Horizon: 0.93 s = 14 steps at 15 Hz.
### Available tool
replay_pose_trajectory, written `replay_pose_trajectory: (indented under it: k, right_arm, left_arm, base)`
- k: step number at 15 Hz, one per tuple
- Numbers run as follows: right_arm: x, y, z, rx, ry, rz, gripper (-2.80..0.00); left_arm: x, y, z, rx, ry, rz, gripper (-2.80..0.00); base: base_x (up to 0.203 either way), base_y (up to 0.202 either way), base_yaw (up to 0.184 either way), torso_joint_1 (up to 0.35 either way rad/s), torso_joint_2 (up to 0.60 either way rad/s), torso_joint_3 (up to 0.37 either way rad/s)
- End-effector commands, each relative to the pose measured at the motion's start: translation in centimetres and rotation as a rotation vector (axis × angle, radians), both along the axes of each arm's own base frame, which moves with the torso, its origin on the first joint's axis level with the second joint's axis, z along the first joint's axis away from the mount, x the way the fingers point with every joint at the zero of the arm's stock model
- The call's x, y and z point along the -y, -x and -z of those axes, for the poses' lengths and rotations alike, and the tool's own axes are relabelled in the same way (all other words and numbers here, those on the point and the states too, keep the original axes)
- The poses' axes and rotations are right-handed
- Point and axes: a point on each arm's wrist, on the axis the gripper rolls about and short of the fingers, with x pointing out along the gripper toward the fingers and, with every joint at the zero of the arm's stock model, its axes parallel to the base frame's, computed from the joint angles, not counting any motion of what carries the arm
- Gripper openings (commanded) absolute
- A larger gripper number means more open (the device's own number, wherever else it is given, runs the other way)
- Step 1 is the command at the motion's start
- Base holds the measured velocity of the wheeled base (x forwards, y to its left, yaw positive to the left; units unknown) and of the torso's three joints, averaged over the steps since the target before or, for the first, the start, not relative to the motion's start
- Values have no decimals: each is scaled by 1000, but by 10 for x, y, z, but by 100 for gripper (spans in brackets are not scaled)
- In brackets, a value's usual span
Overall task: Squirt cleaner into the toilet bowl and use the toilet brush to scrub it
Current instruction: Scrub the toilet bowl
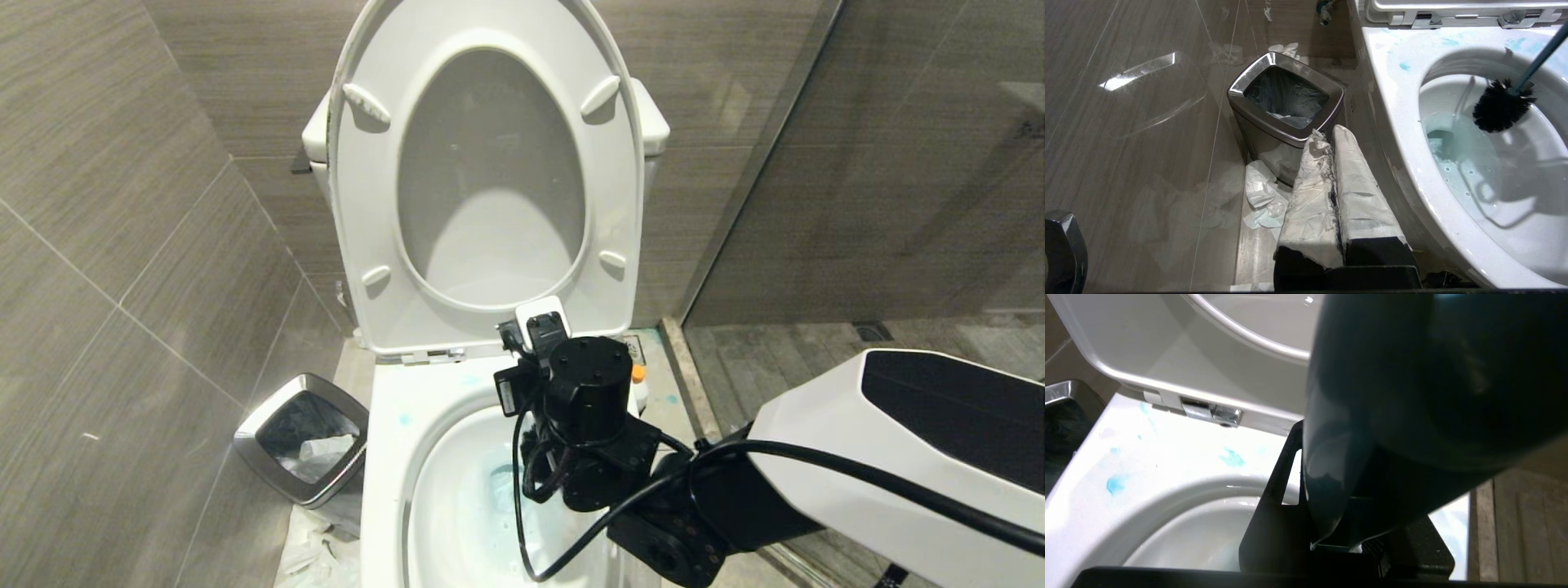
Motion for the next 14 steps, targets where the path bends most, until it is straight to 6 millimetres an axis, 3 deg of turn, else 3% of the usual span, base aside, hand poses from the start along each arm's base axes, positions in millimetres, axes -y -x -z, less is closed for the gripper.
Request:
replay_pose_trajectory:
  k: [1,5,8,14]
  right_arm:
    - [-15,-12,11,17,6,-3,-280]
    - [-40,-17,14,26,17,-37,-280]
    - [-62,-9,21,16,27,-77,-280]
    - [-68,-4,23,12,33,-93,-280]
  left_arm:
    - [0,0,0,-2,0,0,-280]
    - [0,0,0,-2,0,0,-280]
    - [0,0,0,-2,0,2,-280]
    - [0,0,0,-2,0,0,-280]
  base:
    - [0,0,0,0,0,0]
    - [0,0,0,0,0,0]
    - [0,0,0,0,0,0]
    - [0,0,0,0,0,0]
